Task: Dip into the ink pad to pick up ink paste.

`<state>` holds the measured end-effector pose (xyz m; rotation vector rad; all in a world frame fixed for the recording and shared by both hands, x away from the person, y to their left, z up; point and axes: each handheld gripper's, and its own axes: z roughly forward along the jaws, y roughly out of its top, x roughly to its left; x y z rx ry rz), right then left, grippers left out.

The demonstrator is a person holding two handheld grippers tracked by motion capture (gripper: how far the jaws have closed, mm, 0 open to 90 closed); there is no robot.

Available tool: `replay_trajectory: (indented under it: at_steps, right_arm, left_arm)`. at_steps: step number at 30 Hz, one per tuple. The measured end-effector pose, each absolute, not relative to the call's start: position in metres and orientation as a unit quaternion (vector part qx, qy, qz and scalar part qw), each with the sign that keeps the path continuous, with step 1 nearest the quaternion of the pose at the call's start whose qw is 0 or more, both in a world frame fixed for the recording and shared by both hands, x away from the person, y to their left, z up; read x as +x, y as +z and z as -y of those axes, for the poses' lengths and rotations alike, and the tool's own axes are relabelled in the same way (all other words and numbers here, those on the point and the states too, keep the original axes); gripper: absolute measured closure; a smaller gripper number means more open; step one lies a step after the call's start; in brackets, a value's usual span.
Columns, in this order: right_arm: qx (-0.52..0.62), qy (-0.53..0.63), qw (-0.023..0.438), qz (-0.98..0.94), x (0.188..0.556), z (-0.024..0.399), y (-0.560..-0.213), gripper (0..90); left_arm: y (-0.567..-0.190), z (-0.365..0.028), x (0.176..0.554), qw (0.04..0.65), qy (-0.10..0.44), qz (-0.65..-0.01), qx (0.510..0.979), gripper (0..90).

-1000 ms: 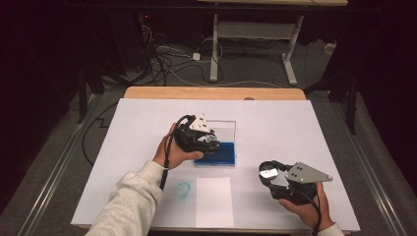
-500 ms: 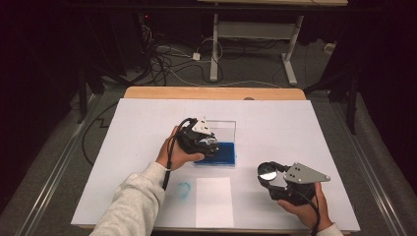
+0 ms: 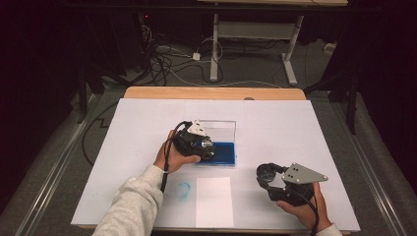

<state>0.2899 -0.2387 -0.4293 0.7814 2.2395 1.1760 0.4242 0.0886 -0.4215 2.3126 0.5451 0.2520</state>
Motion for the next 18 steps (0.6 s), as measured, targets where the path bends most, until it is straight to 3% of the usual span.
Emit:
replay_trajectory:
  at_steps: [18]
  right_arm:
    - [0.284,0.429,0.239,-0.823,0.2898,0.2384,-0.43,38.4]
  left_arm:
    - [-0.4301,-0.0894,0.4261,0.367,0.1,-0.221,0.898,54.9]
